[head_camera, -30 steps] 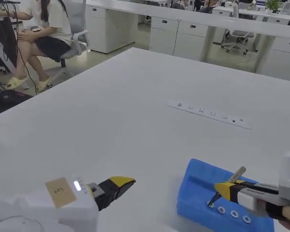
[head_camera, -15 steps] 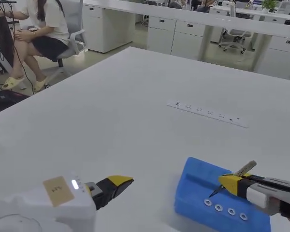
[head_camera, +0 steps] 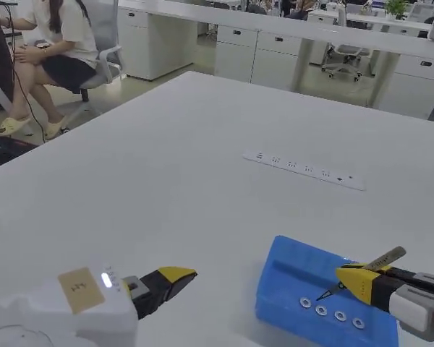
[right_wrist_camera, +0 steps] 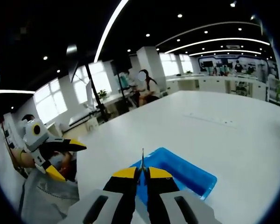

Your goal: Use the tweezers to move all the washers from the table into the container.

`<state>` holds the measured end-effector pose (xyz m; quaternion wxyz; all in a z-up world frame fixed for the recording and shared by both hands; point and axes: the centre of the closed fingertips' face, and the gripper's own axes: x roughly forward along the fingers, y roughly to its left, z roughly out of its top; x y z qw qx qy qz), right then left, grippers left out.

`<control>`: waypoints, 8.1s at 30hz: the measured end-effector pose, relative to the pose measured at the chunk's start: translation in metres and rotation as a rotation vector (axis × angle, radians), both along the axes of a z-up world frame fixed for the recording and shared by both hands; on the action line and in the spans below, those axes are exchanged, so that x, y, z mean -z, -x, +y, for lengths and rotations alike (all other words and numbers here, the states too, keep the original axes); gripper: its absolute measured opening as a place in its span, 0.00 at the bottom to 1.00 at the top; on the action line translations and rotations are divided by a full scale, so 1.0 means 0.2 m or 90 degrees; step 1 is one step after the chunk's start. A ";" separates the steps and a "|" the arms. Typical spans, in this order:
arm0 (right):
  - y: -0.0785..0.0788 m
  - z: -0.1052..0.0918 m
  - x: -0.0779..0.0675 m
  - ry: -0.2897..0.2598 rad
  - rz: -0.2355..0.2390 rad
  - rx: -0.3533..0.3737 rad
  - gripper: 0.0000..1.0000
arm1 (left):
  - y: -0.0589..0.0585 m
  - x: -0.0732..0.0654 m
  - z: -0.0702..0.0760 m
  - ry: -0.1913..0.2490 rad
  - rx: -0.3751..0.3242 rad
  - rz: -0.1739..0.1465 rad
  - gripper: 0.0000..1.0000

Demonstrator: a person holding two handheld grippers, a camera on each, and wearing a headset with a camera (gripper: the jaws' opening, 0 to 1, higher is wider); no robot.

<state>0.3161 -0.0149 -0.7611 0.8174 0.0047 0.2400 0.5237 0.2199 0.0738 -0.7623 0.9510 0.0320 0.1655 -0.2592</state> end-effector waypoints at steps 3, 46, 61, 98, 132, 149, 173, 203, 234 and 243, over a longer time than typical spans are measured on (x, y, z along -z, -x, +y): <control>0.04 -0.01 0.01 0.003 0.006 -0.007 0.04 | 0.00 0.00 0.00 -0.001 0.002 0.001 0.62; 0.39 -0.01 0.36 0.128 0.043 -0.122 0.04 | 0.01 0.01 -0.02 -0.005 0.012 0.006 0.60; 0.46 0.02 0.39 0.212 -0.096 -0.199 0.03 | 0.01 0.02 -0.02 -0.009 0.021 0.008 0.60; -0.03 0.21 0.01 -0.012 0.051 -0.045 0.02 | 0.00 -0.04 -0.03 0.045 0.019 -0.014 0.64; -0.17 0.26 0.36 0.218 -0.018 -0.117 0.04 | 0.01 -0.01 -0.04 0.042 0.027 0.007 0.63; -0.05 0.14 0.08 0.185 -0.077 -0.105 0.04 | 0.01 0.00 -0.04 0.013 0.032 0.004 0.62; 0.45 -0.04 0.07 0.205 -0.051 -0.209 0.04 | 0.07 -0.21 -0.18 0.041 0.153 -0.009 0.44; 0.80 -0.05 0.23 0.359 -0.177 -0.425 0.04 | 0.32 -0.15 -0.60 -0.044 0.479 0.105 0.06; 0.69 -0.10 0.48 0.332 -0.106 -0.313 0.11 | 0.23 0.35 -0.44 -0.311 0.526 0.193 0.00; 0.56 -0.28 0.25 0.195 -0.142 -0.114 0.53 | 0.21 0.51 -0.36 -0.383 0.538 0.234 0.00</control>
